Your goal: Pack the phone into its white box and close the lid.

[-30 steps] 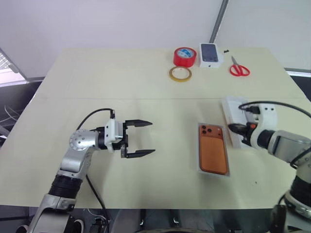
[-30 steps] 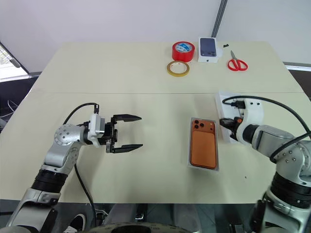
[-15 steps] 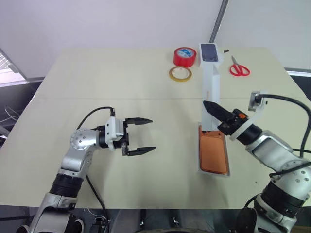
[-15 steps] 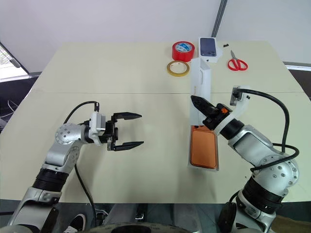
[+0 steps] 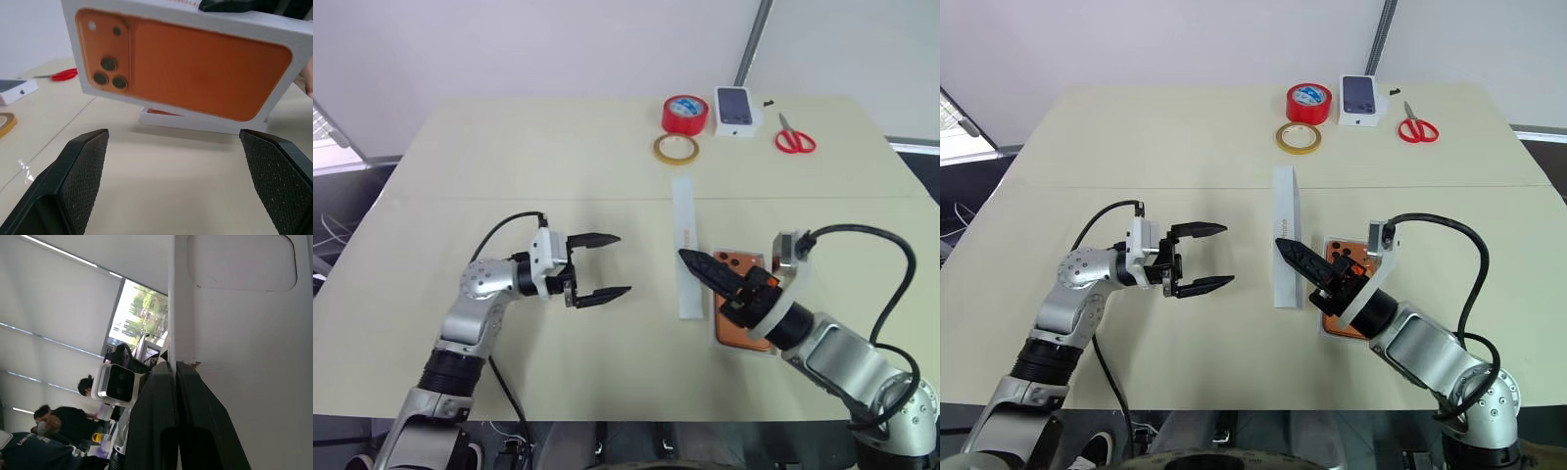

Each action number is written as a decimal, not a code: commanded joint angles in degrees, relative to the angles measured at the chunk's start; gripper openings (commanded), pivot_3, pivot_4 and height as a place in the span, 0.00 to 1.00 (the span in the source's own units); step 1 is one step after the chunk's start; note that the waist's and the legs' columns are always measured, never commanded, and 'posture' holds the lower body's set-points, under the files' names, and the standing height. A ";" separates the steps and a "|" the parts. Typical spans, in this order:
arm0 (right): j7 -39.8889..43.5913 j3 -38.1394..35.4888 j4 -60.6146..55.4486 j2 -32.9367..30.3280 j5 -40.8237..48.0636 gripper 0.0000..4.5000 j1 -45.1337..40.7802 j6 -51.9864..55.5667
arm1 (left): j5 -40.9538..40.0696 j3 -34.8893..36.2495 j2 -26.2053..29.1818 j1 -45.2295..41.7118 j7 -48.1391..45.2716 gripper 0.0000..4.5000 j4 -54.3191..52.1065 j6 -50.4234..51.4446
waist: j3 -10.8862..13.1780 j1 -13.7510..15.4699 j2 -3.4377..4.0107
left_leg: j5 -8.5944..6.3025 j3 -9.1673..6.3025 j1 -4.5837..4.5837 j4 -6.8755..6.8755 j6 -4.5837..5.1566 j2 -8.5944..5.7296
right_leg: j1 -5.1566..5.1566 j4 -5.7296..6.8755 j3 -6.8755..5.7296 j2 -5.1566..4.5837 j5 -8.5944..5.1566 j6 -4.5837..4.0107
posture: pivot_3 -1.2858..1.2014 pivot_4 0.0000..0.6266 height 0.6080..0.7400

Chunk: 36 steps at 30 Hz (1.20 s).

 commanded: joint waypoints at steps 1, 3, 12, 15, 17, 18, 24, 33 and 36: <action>0.53 0.24 -0.19 -2.88 1.66 0.02 1.80 -0.47 | 0.05 -1.02 -0.73 0.06 0.82 1.00 -3.13 0.81 | 0.00 0.03 0.00 | 0.00 0.00 -0.01 0.00 0.00 0.00 | 0.00 -0.01 0.00 0.00 0.00 0.00 | 0.52 0.24 1.00; 1.12 0.46 0.62 -3.73 1.66 0.02 3.52 -0.28 | 0.50 -1.60 -1.32 0.23 1.44 1.00 -3.10 1.17 | 0.00 0.02 -0.01 | 0.00 0.00 -0.02 0.00 0.00 0.00 | 0.04 -0.07 0.00 -0.01 0.00 0.00 | 0.52 0.24 1.00; 5.88 0.44 1.56 -5.46 1.66 0.00 8.27 0.74 | 3.54 -5.58 -5.41 0.09 3.44 0.15 -0.93 0.24 | 0.00 -0.02 -0.01 | 0.00 0.00 0.00 0.00 0.01 0.01 | 0.04 -0.07 0.01 -0.01 0.00 0.00 | 0.52 0.24 1.00; 6.04 -0.08 2.43 -6.74 1.66 0.00 8.27 1.20 | 5.34 -8.65 -7.29 -0.03 2.91 0.01 0.86 0.17 | 0.00 0.01 -0.01 | -0.01 0.00 0.00 0.00 0.01 0.01 | 0.04 -0.07 0.01 -0.01 0.00 0.00 | 0.52 0.24 1.00; 5.81 -0.31 2.63 -7.84 1.66 0.00 8.33 1.24 | 6.47 -9.64 -8.88 -0.43 3.75 0.01 2.23 -0.58 | 0.01 0.06 -0.02 | -0.01 0.00 0.00 0.00 0.01 0.01 | 0.04 -0.08 0.00 -0.01 0.00 0.00 | 0.52 0.24 1.00; 6.03 -0.54 2.74 -8.16 1.66 0.00 8.49 1.27 | 7.04 -10.00 -9.81 -0.81 4.28 0.01 3.42 -0.96 | 0.01 0.07 -0.02 | -0.01 0.00 -0.01 0.00 0.01 0.01 | 0.04 -0.08 0.01 -0.01 0.00 0.00 | 0.52 0.24 1.00; 8.01 -2.91 4.26 -9.16 1.66 0.29 9.38 1.28 | 9.19 -11.25 -14.98 -3.47 5.18 0.00 10.73 -4.24 | 0.02 0.43 -0.05 | -0.01 0.00 -0.01 0.00 0.02 0.01 | 0.06 -0.09 0.00 0.00 0.00 0.00 | 0.52 0.24 1.00; 9.61 -13.24 6.79 -16.22 -1.56 0.99 8.31 -0.45 | 10.69 -11.16 -20.71 -7.67 6.13 0.00 18.43 -7.70 | 0.08 1.32 -0.17 | -0.03 0.02 -0.04 0.05 0.05 0.00 | 0.06 -0.11 -0.01 0.02 0.00 0.01 | 0.52 0.24 1.00; 11.29 -20.31 13.93 -19.43 -3.71 0.99 8.05 -1.00 | 11.13 -11.37 -22.86 -9.07 6.68 0.00 21.51 -8.81 | 0.10 1.47 -0.22 | -0.04 0.05 -0.04 0.07 0.07 -0.01 | 0.10 -0.12 -0.01 0.03 0.00 0.02 | 0.52 0.24 1.00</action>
